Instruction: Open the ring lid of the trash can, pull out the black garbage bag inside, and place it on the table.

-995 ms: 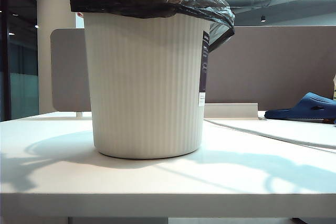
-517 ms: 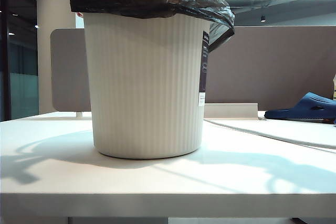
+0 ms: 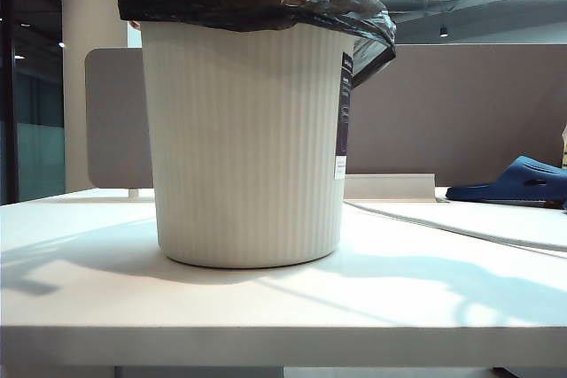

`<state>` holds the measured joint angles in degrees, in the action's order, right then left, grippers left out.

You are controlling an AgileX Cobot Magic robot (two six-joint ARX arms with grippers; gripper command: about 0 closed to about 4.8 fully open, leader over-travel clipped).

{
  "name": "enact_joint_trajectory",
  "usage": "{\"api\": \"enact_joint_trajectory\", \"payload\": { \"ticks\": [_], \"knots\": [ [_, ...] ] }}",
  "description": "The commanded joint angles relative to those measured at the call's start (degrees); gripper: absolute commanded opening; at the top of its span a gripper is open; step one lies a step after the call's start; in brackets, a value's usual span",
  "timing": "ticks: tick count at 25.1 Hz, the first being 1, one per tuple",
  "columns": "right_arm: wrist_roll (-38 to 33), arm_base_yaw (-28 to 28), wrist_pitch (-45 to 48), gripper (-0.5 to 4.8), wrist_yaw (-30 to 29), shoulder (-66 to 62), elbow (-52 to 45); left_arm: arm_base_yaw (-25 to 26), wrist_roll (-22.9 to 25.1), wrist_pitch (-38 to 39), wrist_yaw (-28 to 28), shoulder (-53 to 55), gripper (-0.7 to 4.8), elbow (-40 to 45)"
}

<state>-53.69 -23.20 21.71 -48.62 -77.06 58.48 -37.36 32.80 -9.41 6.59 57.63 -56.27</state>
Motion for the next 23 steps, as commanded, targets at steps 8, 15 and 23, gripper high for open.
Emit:
{"api": "enact_joint_trajectory", "payload": {
  "ticks": [8,15,23],
  "knots": [
    [0.42,-0.11,0.55,2.11,-0.13,0.17,0.24,2.64,1.25,0.22,5.01,-0.2,-0.06,-4.81],
    [0.42,-0.11,0.37,2.11,-0.59,0.17,0.24,8.11,0.83,2.08,4.98,-0.72,-0.06,-5.27],
    [1.25,-0.11,0.35,2.11,-0.59,0.17,0.24,8.48,0.85,2.56,5.22,-0.96,-0.06,-5.27]
  ]
}}
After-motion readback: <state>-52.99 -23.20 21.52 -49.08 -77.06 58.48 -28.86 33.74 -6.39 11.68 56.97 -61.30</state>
